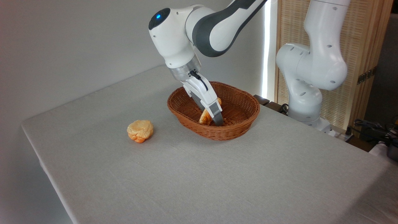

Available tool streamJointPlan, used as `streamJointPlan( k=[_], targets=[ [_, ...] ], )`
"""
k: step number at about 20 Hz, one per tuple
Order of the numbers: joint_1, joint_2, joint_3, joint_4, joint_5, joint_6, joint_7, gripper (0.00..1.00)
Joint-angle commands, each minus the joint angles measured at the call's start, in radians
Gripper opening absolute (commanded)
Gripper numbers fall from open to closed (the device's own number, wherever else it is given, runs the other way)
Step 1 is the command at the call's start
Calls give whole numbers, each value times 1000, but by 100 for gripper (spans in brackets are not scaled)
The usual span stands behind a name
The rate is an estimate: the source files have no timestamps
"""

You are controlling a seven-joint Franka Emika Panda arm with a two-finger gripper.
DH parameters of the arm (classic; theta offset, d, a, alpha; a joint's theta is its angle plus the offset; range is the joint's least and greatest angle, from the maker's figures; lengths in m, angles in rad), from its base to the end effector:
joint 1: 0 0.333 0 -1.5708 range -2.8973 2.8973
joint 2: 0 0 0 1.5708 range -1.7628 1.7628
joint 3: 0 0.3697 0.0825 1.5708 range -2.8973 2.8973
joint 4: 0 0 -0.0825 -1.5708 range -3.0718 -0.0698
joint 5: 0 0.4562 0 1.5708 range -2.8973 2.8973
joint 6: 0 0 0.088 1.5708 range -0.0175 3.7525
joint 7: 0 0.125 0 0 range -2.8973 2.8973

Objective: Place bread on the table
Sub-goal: 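Lower the gripper into the basket and close on the flat pastry, then lift the pastry out of the basket and carry it beside the bun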

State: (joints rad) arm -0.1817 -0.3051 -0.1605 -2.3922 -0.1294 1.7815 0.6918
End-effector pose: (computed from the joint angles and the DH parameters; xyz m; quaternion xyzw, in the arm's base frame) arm 0.4214 -0.1647 0.4096 0.8731 -0.4615 -0.1442 0.0633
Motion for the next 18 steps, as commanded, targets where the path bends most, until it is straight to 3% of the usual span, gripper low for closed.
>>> streamJointPlan(
  k=[1,2,3,13,18],
  targets=[
    [1,9,1,21,-27,27,-21,49],
    [2,6,1,21,-45,27,-21,35],
    [5,1,1,21,-56,27,-20,31],
    [5,-2,1,22,-56,25,-15,33],
    [2,-6,1,33,-55,12,-11,19]
  ],
)
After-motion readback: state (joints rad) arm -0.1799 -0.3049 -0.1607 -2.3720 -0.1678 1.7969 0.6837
